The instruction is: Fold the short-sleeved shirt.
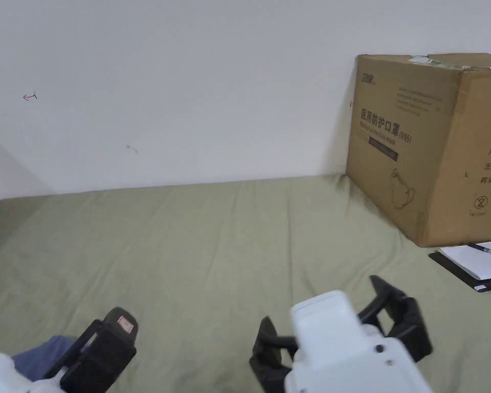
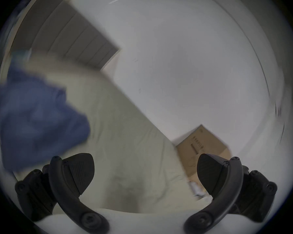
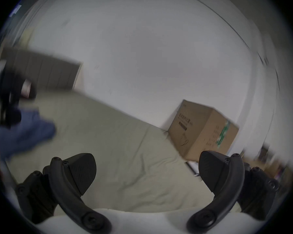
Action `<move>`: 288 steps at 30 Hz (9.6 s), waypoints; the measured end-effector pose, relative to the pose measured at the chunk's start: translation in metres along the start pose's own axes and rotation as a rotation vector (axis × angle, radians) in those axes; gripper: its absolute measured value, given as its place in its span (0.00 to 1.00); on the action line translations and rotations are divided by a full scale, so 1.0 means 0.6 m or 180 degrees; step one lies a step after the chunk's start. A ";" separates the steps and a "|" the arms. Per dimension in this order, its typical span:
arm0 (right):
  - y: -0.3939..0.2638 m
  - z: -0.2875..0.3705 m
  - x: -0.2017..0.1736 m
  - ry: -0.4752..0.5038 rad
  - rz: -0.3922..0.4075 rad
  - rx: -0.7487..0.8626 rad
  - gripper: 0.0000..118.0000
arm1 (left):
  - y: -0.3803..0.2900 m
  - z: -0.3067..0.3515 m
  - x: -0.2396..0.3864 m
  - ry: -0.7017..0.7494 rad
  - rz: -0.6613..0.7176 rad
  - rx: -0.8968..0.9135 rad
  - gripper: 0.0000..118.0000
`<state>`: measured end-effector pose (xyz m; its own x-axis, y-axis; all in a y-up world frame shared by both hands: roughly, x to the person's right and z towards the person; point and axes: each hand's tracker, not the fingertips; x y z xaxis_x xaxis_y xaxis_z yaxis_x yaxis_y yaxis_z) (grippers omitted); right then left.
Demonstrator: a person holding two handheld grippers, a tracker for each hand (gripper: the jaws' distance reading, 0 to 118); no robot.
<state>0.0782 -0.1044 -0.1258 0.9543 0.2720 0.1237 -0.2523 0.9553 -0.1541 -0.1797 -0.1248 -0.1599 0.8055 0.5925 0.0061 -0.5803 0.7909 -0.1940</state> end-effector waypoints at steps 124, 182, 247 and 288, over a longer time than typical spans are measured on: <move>-0.012 -0.081 -0.047 0.1130 -0.1239 -0.0600 0.00 | 0.294 -0.260 -0.154 0.0456 0.0211 -0.1368 0.07; -0.082 -0.145 0.101 0.0372 -0.1404 -0.1035 0.00 | -0.082 -0.343 -0.043 0.0410 -0.1189 -0.2546 0.02; -0.199 -0.742 0.239 0.0636 -0.1388 -0.3563 0.00 | -0.041 -0.622 -0.148 0.0993 -0.1547 -0.2821 0.03; -0.208 -0.728 0.250 0.0669 -0.1806 -0.3690 0.07 | 0.028 -0.572 -0.111 0.0854 -0.1623 -0.2605 0.03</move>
<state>0.3230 -0.2334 -0.5160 0.9148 -0.2569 0.3118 0.3740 0.2469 -0.8940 -0.2023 -0.2033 -0.5002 0.9941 0.0780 0.0747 0.0218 0.5325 -0.8461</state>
